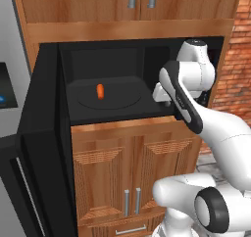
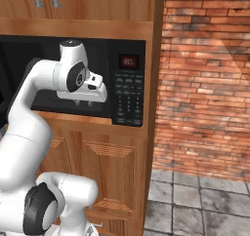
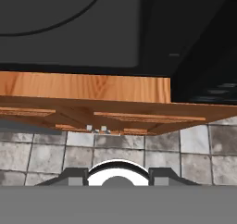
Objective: Close the microwave door.
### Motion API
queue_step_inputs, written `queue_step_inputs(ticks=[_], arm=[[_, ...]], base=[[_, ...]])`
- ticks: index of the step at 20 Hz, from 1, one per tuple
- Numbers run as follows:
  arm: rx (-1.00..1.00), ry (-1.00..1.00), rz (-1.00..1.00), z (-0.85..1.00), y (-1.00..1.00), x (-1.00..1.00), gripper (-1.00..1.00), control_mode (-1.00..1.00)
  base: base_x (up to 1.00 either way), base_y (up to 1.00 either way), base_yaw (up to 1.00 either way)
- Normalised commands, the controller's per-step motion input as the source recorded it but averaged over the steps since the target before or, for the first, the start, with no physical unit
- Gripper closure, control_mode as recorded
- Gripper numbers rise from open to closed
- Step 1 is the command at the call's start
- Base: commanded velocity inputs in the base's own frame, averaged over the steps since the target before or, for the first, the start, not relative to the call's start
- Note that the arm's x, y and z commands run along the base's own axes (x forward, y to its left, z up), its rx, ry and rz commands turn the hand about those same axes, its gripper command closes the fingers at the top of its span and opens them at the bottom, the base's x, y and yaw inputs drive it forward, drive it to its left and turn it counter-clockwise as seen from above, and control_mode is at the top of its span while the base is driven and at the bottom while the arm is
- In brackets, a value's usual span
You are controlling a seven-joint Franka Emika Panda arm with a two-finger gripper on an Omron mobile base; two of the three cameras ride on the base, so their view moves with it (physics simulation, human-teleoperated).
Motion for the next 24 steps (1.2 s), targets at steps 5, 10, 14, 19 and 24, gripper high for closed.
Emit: queue_step_inputs(ticks=[5,10,14,19,24], arm=[[0.0,0.0,-0.03,0.0,0.34,0.0,-1.0,-1.0],[0.0,0.0,-0.03,0.0,0.57,-0.01,-1.0,-1.0],[0.0,0.0,0.0,0.0,0.34,-0.17,-1.0,-1.0],[0.0,-0.01,0.0,0.0,0.14,-0.43,-1.0,-1.0],[0.0,0.0,0.0,0.0,0.0,-0.31,-1.0,-1.0]], base=[[0.0,0.0,0.0],[0.0,0.0,0.0],[0.0,0.0,0.0],[0.0,0.0,0.0],[0.0,0.0,0.0]])
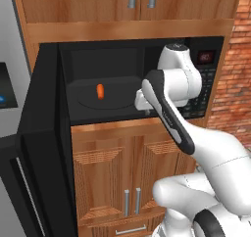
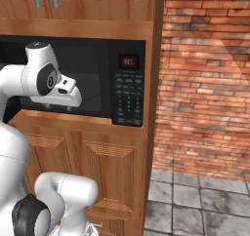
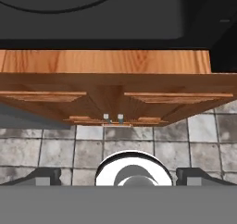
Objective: Close the microwave door.
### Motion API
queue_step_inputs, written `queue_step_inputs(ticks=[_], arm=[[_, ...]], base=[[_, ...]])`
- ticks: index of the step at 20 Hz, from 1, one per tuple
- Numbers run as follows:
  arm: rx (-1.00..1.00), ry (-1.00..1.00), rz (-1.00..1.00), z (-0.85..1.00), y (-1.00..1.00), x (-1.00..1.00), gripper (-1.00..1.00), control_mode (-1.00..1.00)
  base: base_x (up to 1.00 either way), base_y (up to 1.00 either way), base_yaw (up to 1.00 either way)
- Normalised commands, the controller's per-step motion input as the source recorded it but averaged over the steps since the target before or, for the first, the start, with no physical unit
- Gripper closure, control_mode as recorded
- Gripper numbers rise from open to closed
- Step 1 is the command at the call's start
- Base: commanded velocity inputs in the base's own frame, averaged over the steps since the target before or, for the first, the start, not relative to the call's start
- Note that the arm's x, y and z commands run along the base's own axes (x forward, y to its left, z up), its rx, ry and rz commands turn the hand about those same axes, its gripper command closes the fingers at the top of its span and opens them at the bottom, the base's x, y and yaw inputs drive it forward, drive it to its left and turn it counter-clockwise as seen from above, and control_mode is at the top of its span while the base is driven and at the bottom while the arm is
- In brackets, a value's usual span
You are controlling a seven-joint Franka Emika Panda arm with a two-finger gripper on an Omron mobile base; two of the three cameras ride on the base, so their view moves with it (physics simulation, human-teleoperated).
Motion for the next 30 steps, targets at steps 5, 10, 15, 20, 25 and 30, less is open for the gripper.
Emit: queue_step_inputs(ticks=[5,10,15,20,25,30], arm=[[0.0,0.0,0.0,0.0,0.0,-0.37,-1.0,-1.0],[0.0,-0.11,0.0,0.0,0.07,-0.74,-1.0,-1.0],[0.0,-0.11,0.0,0.04,0.11,-0.73,-1.0,-1.0],[0.0,-0.06,0.0,0.01,0.07,-0.64,-1.0,-1.0],[0.0,0.0,0.0,0.0,0.0,-0.17,-1.0,-1.0],[0.0,-0.01,0.0,0.0,0.0,0.0,-1.0,-1.0]], base=[[0.0,0.0,0.0],[0.0,0.0,0.0],[0.0,0.0,0.0],[0.0,0.0,0.0],[0.0,0.0,0.0],[0.0,0.0,0.0]])
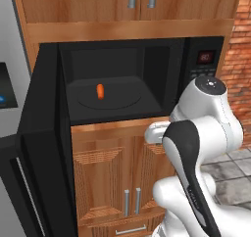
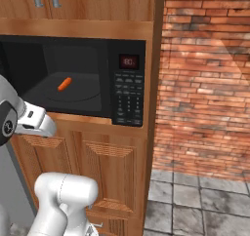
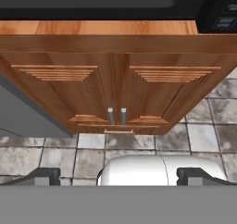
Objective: Close the microwave door.
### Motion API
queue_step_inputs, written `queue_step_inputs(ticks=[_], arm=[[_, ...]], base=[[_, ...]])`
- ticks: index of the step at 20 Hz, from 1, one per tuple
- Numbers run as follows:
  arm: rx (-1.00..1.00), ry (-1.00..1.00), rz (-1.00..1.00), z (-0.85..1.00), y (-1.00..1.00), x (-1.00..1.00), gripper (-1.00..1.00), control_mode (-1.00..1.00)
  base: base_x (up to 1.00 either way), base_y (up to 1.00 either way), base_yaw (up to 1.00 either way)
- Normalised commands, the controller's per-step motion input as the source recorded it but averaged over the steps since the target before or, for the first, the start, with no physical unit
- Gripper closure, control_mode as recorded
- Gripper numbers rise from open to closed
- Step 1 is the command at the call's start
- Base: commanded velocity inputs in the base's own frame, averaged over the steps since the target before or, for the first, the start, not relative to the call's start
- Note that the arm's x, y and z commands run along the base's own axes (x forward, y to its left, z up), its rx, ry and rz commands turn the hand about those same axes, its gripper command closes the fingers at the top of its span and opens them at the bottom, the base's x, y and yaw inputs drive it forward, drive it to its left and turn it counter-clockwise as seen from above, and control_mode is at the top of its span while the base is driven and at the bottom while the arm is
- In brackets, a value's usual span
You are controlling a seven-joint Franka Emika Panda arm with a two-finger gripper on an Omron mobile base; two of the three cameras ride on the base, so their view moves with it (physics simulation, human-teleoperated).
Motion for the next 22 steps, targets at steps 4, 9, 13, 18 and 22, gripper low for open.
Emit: queue_step_inputs(ticks=[4,9,13,18,22], arm=[[0.0,0.0,0.0,0.0,0.0,-0.12,-1.0,-1.0],[0.0,-0.16,-0.05,0.0,0.18,-0.85,-1.0,-1.0],[0.0,-0.13,-0.03,0.0,0.24,-0.9,-1.0,-1.0],[0.0,-0.06,0.01,-0.04,0.35,-0.98,-1.0,-1.0],[0.02,-0.04,0.0,-0.1,0.09,-0.97,-1.0,-1.0]], base=[[0.0,0.0,0.0],[0.0,0.0,0.0],[0.0,0.0,0.0],[0.0,0.0,0.0],[0.0,0.0,0.0]])
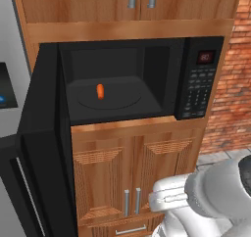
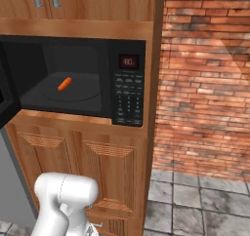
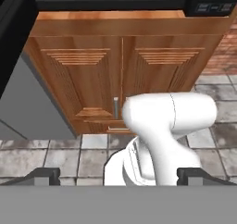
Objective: Close the microwave door.
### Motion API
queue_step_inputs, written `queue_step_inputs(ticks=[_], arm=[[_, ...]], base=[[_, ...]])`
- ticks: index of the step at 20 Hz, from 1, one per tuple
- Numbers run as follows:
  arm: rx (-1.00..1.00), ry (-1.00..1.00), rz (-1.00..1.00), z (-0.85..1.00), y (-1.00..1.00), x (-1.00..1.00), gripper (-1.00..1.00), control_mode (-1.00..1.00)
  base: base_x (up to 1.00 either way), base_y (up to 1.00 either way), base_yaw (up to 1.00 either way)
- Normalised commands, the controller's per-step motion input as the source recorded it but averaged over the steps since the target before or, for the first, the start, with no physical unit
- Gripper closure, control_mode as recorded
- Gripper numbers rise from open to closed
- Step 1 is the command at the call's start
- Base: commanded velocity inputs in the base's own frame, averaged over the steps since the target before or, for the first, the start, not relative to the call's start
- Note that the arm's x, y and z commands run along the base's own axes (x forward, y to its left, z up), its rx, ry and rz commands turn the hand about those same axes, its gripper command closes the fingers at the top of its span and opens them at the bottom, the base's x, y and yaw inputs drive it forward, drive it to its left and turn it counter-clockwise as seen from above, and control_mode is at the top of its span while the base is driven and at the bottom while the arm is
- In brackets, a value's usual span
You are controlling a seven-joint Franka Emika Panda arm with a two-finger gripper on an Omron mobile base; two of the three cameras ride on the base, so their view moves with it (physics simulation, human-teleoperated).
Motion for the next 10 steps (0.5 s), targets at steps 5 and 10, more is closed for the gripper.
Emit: queue_step_inputs(ticks=[5,10], arm=[[0.16,-0.08,-0.17,-0.08,0.05,-0.97,-1.0,-1.0],[0.03,-0.1,0.02,-0.17,0.27,-0.58,-1.0,-1.0]], base=[[0.0,0.0,0.0],[0.0,0.0,0.0]])
